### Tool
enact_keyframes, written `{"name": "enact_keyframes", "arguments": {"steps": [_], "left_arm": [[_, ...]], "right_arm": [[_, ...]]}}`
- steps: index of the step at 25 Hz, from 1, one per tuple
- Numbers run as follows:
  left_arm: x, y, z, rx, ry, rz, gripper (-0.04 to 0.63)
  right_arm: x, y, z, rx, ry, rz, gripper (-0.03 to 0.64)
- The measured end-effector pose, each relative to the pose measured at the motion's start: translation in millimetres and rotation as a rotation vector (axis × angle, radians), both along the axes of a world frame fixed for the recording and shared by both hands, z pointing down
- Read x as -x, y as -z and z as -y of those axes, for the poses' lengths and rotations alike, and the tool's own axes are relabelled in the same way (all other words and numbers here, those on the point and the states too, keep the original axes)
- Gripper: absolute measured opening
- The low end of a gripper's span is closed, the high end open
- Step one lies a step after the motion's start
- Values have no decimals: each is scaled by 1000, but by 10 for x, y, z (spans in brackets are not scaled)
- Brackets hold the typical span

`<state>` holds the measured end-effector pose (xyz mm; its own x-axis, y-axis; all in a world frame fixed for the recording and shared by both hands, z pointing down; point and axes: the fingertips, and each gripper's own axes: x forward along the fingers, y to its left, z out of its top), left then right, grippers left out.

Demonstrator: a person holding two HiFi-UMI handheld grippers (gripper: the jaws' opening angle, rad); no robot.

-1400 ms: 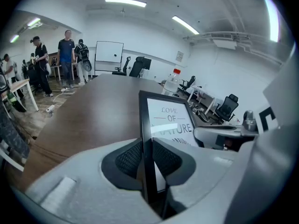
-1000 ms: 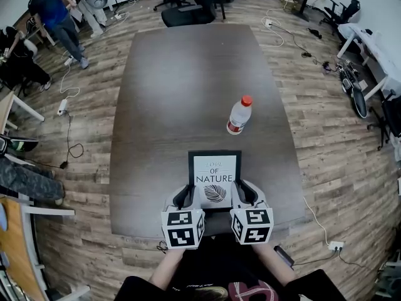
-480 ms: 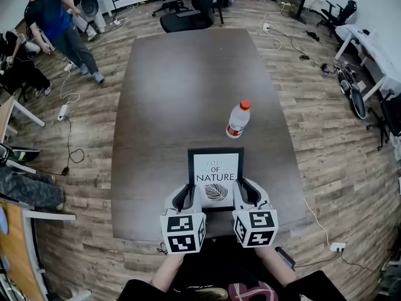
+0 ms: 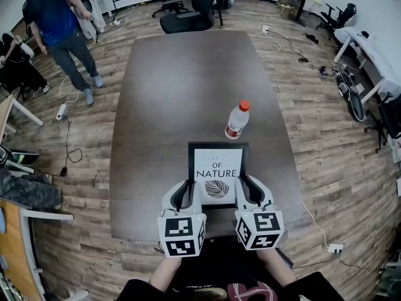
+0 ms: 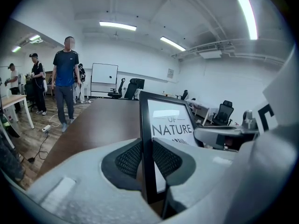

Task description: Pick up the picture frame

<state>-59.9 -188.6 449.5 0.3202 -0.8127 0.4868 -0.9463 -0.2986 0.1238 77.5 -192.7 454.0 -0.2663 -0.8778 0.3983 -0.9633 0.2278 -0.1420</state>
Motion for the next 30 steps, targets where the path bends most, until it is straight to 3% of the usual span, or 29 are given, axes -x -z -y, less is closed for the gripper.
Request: {"name": "enact_keyframes", "arguments": {"steps": [30], "left_arm": [[-43, 828, -94, -206, 20, -26, 77]], "right_arm": [[-32, 884, -53, -233, 33, 0, 77]]}}
